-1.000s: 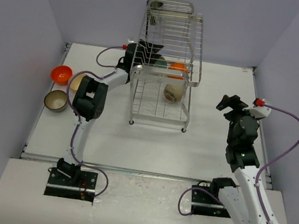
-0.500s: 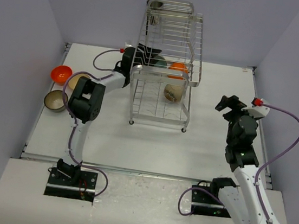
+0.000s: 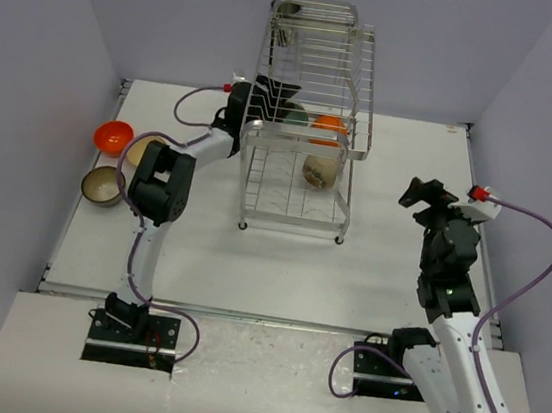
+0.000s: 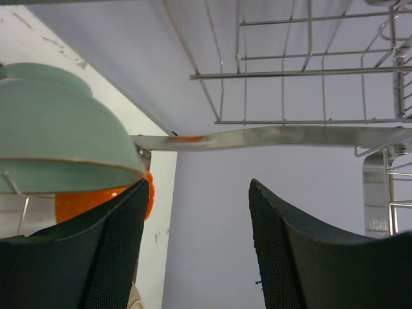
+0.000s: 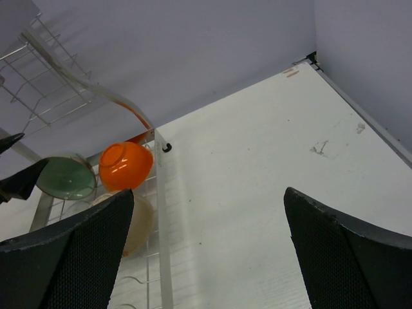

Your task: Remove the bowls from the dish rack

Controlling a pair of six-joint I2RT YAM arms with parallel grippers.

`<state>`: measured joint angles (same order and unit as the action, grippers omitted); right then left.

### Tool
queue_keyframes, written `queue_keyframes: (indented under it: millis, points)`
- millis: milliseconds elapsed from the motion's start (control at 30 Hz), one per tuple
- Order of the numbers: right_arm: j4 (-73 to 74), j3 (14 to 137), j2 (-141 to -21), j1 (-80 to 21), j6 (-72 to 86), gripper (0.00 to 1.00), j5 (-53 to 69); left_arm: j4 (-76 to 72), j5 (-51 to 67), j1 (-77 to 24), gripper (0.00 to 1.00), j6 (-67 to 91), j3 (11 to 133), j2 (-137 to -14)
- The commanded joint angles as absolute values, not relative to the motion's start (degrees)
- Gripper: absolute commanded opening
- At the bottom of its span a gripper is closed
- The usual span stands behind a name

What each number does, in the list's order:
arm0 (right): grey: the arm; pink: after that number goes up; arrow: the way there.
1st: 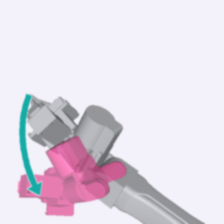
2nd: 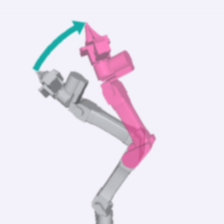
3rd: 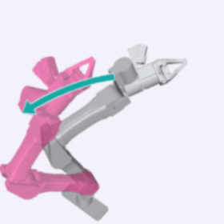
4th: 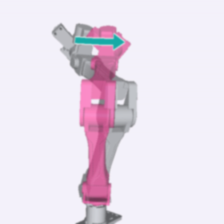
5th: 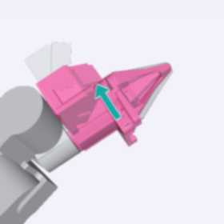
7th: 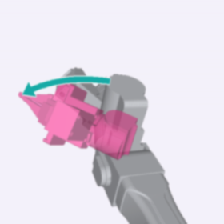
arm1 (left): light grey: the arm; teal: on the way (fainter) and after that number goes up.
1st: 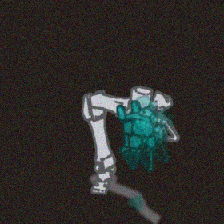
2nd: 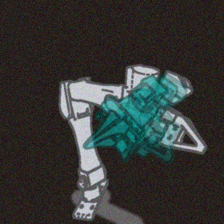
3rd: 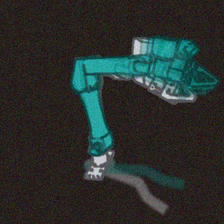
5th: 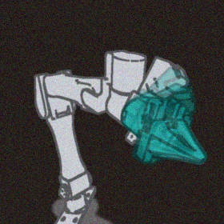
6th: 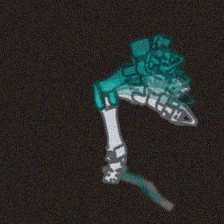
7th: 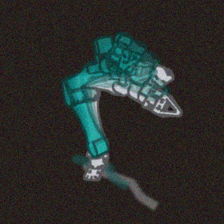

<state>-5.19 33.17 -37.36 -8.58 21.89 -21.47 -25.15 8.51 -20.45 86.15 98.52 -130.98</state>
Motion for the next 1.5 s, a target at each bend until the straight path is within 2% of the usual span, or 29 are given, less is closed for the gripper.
queue_keyframes:
  millis: [0, 200, 933, 1467]
  points:
    - [-5.8, 33.0, -37.2, -8.4, 20.8, 0.99, -21.5, -23.6, 7.8, -20.7, 0.64, 85.4, 104.7, -133.4]
    - [-6.4, 32.2, -36.7, -8.4, 20.7, 0.99, -21.9, -21.0, 7.6, -20.5, 0.65, 85.2, 107.8, -135.9]
    - [-6.3, 31.1, -35.9, -8.4, 22.1, 0.99, -20.4, -27.1, 8.4, -20.4, 0.68, 84.0, 95.1, -128.4]
    - [-6.6, 30.3, -34.2, -8.4, 20.8, 0.99, -21.5, -21.2, 7.7, -19.8, 0.69, 83.7, 106.3, -136.5]
